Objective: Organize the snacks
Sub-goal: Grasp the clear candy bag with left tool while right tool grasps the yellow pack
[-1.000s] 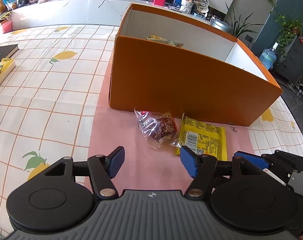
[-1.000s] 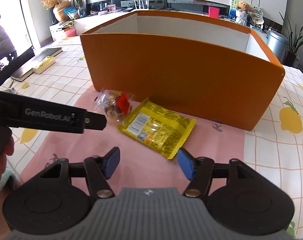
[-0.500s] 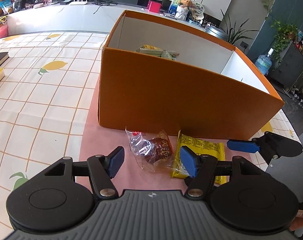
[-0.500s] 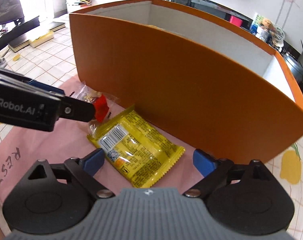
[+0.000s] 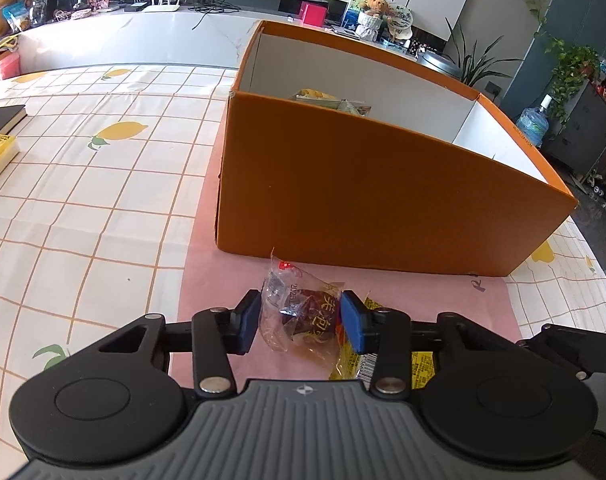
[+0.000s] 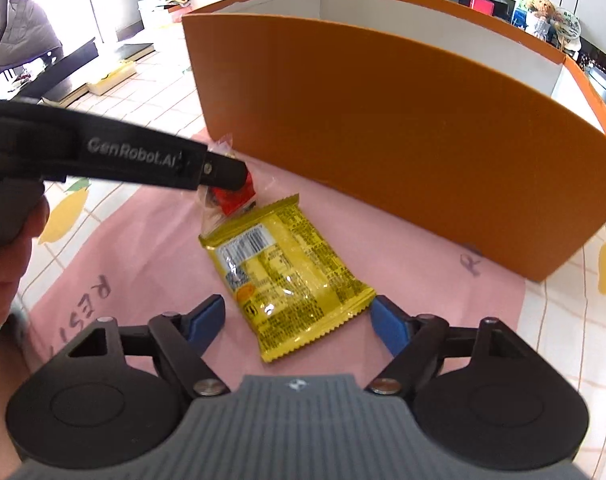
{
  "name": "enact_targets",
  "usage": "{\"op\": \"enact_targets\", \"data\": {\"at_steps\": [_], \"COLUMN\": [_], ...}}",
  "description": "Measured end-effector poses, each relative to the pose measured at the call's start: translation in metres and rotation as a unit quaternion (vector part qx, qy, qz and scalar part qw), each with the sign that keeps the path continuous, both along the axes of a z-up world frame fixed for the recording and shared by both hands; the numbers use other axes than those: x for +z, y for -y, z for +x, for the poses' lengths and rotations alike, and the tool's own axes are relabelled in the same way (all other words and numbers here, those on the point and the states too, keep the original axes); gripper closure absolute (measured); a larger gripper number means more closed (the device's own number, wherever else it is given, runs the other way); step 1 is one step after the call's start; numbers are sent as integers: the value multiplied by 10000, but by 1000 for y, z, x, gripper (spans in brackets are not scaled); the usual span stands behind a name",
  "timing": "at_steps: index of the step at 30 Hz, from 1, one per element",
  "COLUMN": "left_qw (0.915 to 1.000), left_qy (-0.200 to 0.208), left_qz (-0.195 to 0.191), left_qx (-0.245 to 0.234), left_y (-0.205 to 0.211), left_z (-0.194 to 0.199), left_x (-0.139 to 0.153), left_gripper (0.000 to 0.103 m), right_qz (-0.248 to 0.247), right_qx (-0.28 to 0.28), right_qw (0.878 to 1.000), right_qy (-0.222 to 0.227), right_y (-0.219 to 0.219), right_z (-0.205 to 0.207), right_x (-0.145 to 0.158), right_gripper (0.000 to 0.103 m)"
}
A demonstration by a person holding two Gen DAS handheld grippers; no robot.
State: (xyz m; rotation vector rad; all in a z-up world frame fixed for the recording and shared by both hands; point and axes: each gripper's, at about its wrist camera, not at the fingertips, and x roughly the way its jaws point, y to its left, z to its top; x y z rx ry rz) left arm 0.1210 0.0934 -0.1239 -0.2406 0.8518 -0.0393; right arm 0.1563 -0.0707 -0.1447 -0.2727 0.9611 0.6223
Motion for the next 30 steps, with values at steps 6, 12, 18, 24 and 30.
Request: {"op": "enact_targets", "data": {"at_steps": [6,12,18,24,30], "left_qw": [9997,9991,9989,9988,9989], "left_qy": [-175,-254,-325,-347,-336], "left_qz": [79,283,252,194,155], "left_qx": [132,163,242,275,285], "left_y": [-6,-9,-13,-16,-17], "left_z": [-14,-20,-24,-24,-25], "left_x": [3,5,7,6,5], "left_gripper": [54,55,55,55,55], "right_qz": [-81,-159,-14,27,178], "right_qx": [458,778,755,1306,922], "right_qw": [9984,9944,9933,9882,9951], "right_qy": [329,691,873,800,301], "right_y": [-3,-11,-21,-34,-23], "right_z": [-25,-19,5,23,35], "right_x": [7,8,5,-3,-9], "right_gripper": [26,16,10,8,6]}}
